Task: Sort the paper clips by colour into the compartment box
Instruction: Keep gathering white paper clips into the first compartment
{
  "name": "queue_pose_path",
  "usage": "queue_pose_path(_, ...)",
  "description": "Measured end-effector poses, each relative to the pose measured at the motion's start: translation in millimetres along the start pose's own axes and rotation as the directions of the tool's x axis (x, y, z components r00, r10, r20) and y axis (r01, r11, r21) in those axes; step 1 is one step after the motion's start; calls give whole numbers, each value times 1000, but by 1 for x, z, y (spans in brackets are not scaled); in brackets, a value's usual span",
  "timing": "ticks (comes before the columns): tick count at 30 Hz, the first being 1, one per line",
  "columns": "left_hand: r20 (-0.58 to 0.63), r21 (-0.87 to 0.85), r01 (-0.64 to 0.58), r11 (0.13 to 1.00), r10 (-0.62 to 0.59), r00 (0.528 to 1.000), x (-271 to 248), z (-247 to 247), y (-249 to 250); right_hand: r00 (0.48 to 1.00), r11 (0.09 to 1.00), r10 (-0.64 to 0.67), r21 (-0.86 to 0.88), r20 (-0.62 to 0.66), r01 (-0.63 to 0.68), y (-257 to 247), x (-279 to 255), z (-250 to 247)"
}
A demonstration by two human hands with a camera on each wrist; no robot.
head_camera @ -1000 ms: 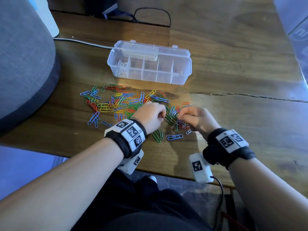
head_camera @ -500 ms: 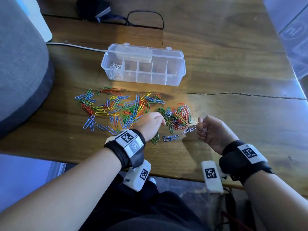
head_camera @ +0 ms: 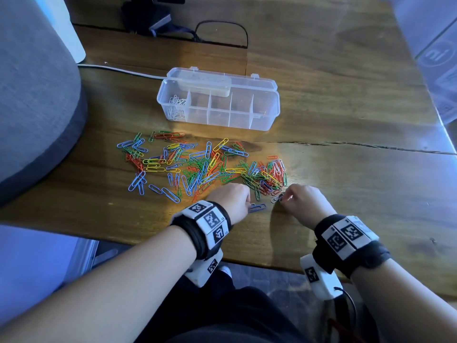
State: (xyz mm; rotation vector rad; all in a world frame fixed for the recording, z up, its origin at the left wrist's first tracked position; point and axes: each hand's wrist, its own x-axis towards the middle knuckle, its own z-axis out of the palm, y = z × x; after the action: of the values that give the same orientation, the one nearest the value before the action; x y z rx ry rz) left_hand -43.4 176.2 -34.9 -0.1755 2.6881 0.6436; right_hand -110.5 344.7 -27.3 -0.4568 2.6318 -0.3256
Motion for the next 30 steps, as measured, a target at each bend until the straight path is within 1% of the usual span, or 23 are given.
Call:
queue_pose_path(2,20,-65,11,998,-10,1000,0,-3,-4,1000,1000,4,13,22,-4,-1,2,0)
queue_pose_path(6,-21,-271,35,962,-42,999,1,-17,-15,996,994,29,100,84,-37,2,2,-1)
queue_pose_path(7,-30,-314,36,949,-47,998,1,-20,-18,993,980,37,190,111,-58,5,1,-1)
queue_pose_path(8,-37,-346,39,938,-55,998,3,-22,-21,989,935,47,342,137,-92,6,0,-3)
queue_pose_path(9,-45,-359,48,932,-69,997,4,-24,-24,985,842,57,523,162,-134,8,-2,-5)
queue_pose_path(10,-56,-354,62,933,-87,995,5,-25,-27,979,698,63,692,196,-184,9,-4,-8)
queue_pose_path(11,-70,-338,78,938,-107,992,7,-26,-29,969,525,60,818,241,-236,10,-6,-11)
queue_pose_path(12,-84,-316,93,944,-126,989,8,-26,-31,955,353,48,889,293,-291,12,-7,-13)
queue_pose_path(13,-97,-294,107,950,-141,985,9,-27,-33,938,204,29,917,344,-343,13,-9,-14)
queue_pose_path(14,-108,-273,118,955,-152,982,9,-26,-34,924,86,6,920,383,-382,14,-10,-14)
queue_pose_path(15,-121,-252,128,959,-162,979,9,-25,-35,915,-1,-6,915,403,-403,16,-11,-14)
queue_pose_path(16,-140,-232,137,963,-172,975,9,-25,-36,912,-65,-8,910,409,-409,16,-11,-15)
queue_pose_path(18,-183,-200,152,968,-189,965,7,-23,-34,916,-122,8,909,402,-398,18,-13,-15)
queue_pose_path(20,-192,-161,140,977,-170,966,6,-20,-29,915,-144,39,908,402,-393,20,-13,-12)
queue_pose_path(21,-181,-135,125,983,-148,972,6,-18,-25,908,-138,76,906,412,-399,20,-11,-10)
queue_pose_path(22,-166,-110,111,988,-128,978,7,-17,-22,909,-66,141,920,392,-387,20,-10,-7)
queue_pose_path(23,-152,-91,105,990,-118,981,9,-16,-19,923,112,226,933,311,-342,19,-9,-4)
queue_pose_path(24,-143,-81,108,991,-119,982,11,-17,-17,947,387,273,882,169,-269,18,-8,-1)
queue_pose_path(25,-134,-75,118,990,-127,983,13,-17,-15,969,676,246,715,10,-179,17,-7,2)
queue_pose_path(26,-122,-68,123,990,-131,984,15,-18,-14,983,872,153,481,-97,-89,14,-8,5)
queue_pose_path(27,-107,-54,121,991,-126,986,16,-18,-13,991,959,61,281,-122,-25,11,-9,7)
queue_pose_path(28,-87,-35,117,992,-120,989,17,-18,-12,993,988,8,153,-114,10,8,-11,8)
queue_pose_path(30,-43,0,118,993,-118,992,19,-18,-11,995,999,-22,45,-93,26,7,-12,11)
